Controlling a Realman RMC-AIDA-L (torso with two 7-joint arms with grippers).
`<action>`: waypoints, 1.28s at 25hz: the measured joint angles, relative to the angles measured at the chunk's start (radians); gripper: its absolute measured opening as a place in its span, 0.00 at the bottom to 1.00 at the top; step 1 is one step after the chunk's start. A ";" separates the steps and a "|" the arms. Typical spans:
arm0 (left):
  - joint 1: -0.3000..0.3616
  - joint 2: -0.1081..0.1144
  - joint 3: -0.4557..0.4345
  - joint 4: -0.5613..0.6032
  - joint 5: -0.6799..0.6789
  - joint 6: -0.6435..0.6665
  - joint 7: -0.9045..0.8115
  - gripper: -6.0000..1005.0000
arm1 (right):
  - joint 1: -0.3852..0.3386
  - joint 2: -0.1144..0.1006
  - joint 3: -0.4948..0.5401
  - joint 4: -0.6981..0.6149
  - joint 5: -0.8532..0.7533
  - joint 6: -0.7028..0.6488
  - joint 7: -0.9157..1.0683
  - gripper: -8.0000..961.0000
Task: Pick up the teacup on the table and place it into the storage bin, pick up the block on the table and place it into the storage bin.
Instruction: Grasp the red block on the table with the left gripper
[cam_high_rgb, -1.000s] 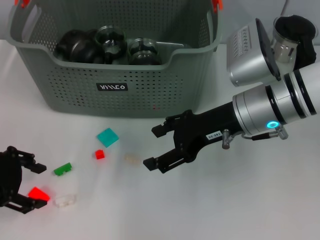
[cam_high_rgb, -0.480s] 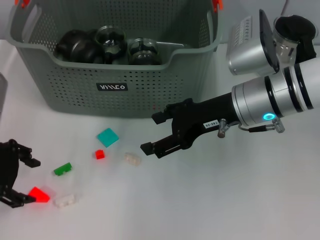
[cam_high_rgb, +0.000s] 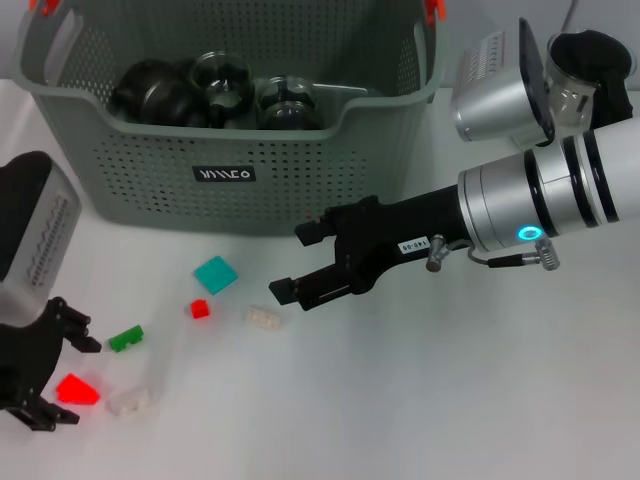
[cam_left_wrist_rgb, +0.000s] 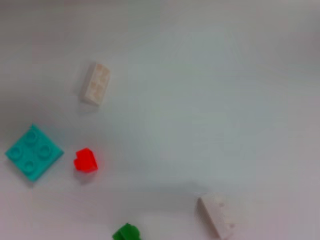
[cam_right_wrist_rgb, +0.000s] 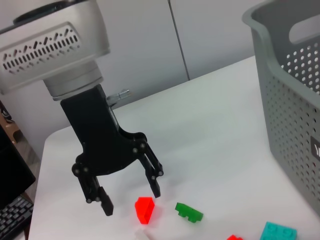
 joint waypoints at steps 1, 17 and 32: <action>0.000 0.000 0.007 -0.001 0.000 -0.008 0.002 0.78 | 0.000 0.000 0.000 0.001 0.002 0.001 0.000 0.98; -0.005 0.005 0.051 -0.066 0.003 -0.070 0.006 0.78 | 0.006 0.003 -0.003 0.053 0.019 0.017 -0.007 0.98; 0.001 0.021 0.044 -0.093 0.004 -0.105 0.031 0.75 | 0.005 0.003 -0.005 0.075 0.044 0.028 -0.008 0.99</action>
